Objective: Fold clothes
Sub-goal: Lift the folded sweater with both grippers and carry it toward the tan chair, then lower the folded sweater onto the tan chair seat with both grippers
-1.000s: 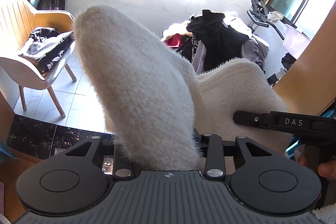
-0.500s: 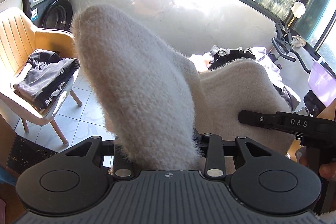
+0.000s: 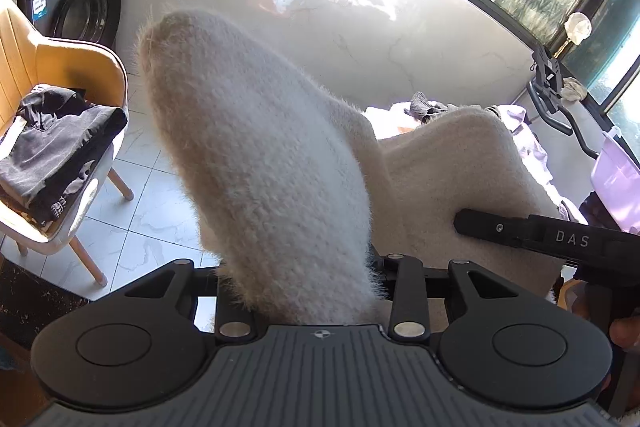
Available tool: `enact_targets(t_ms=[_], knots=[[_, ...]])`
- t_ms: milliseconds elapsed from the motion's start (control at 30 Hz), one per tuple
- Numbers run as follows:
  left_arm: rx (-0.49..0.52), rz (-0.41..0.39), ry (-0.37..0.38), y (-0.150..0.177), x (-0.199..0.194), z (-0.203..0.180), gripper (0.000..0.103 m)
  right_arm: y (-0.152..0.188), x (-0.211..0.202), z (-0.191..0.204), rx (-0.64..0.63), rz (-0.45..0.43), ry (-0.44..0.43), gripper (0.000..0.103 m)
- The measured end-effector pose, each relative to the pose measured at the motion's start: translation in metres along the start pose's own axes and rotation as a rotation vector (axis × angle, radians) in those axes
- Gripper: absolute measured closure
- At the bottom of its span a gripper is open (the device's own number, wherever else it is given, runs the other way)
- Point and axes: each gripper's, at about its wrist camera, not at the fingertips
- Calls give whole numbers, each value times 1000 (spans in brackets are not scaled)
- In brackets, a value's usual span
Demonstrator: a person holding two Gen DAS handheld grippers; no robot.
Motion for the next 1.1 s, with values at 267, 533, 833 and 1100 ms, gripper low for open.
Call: enact_targets(t_ms=[267,533,833,1100], knots=[[-44,23,31,-76,20,87,66,-63,80,67,-2,29,38,74],[-139,22,-7,-138,18,192,66,-134,188,172,-77,122,25,74],[-341,-2,-53,-165,29,282,66,-193,299,260,-236,244,-12,75],[-713,-60,-129,-162,48,373,66,-251,425,340,-489,452,-108,75]])
Point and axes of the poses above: each gripper's, at about its wrist camera, not at the fingertips, and x roughly the way its jaws point, z to its left, y to its underside, and after that the axes turned 11 degrees about z, right-handed
